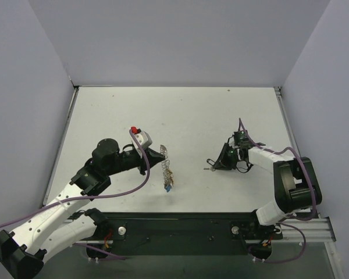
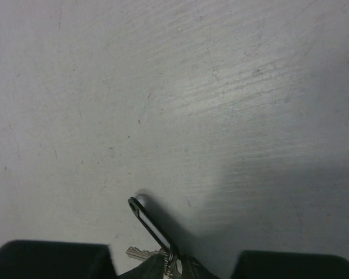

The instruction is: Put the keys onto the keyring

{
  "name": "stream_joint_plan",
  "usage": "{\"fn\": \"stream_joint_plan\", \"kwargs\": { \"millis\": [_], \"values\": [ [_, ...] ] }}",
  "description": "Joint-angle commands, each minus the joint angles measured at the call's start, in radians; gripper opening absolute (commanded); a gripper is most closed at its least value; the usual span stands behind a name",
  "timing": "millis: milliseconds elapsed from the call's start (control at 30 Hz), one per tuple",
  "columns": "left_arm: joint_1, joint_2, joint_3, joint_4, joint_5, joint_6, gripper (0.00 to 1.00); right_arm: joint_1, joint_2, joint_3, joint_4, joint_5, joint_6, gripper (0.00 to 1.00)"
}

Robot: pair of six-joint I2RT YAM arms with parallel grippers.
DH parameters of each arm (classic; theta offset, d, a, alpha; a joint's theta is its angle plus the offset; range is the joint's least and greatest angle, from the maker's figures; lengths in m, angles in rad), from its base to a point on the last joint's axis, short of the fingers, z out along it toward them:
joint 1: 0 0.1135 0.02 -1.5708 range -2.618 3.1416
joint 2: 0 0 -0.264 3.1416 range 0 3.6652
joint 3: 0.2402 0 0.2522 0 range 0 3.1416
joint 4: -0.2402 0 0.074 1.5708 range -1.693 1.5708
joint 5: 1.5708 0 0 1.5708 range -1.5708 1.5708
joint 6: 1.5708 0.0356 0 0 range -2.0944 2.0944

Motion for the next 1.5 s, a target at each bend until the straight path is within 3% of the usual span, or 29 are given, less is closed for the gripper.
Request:
{"fn": "stream_joint_plan", "kwargs": {
  "millis": [0, 67, 433, 1000, 1267, 1467],
  "values": [
    [0.001, -0.020, 0.019, 0.067, 0.023, -0.001, 0.00, -0.010, 0.018, -0.013, 0.002, -0.023, 0.008, 0.08],
    [0.001, -0.018, 0.019, 0.068, 0.021, -0.001, 0.00, -0.008, 0.006, -0.010, 0.002, -0.020, -0.001, 0.00],
    [0.001, 0.003, 0.037, 0.059, 0.004, 0.007, 0.00, -0.004, -0.137, 0.061, -0.064, -0.051, -0.102, 0.00],
    [-0.001, 0.034, 0.104, -0.076, -0.009, 0.062, 0.00, 0.146, -0.347, 0.149, 0.008, -0.358, -0.326, 0.00],
    [-0.005, 0.028, 0.123, -0.157, -0.022, 0.164, 0.00, 0.214, -0.335, 0.268, 0.019, -0.615, -0.381, 0.00],
    [-0.013, 0.021, 0.114, -0.170, -0.032, 0.202, 0.00, 0.292, -0.297, 0.358, -0.008, -0.718, -0.409, 0.00]
  ]
}}
